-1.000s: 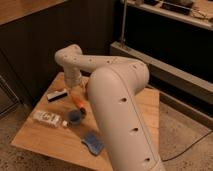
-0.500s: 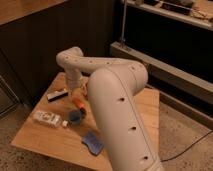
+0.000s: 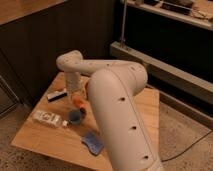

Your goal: Place the pepper on the white sponge

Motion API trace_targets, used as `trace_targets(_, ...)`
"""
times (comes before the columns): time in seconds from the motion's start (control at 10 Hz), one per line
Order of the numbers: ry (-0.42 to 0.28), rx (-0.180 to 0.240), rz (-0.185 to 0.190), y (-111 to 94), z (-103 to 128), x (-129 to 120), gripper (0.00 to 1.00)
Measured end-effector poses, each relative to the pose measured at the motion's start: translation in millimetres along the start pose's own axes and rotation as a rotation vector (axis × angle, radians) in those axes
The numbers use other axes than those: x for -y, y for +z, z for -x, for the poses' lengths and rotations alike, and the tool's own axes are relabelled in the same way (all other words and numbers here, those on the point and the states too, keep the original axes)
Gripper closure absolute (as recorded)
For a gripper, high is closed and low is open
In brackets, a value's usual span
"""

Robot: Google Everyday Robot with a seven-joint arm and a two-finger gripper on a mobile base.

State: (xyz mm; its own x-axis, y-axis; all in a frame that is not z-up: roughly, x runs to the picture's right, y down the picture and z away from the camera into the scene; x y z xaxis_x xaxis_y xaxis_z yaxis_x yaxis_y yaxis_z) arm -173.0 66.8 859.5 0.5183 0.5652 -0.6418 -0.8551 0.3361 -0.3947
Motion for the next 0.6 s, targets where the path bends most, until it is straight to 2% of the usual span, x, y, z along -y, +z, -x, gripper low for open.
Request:
trace_targets(0.2,-0.013,-0.015,-0.015,12.7,-3.3,-3.8,0.35)
trace_targets(0.4,-0.021,0.002,-0.040,19.0,1.4,-2.6,0.35)
trace_targets(0.6,0.007,0.030,-0.065,23.6,7.5,4.5,0.35)
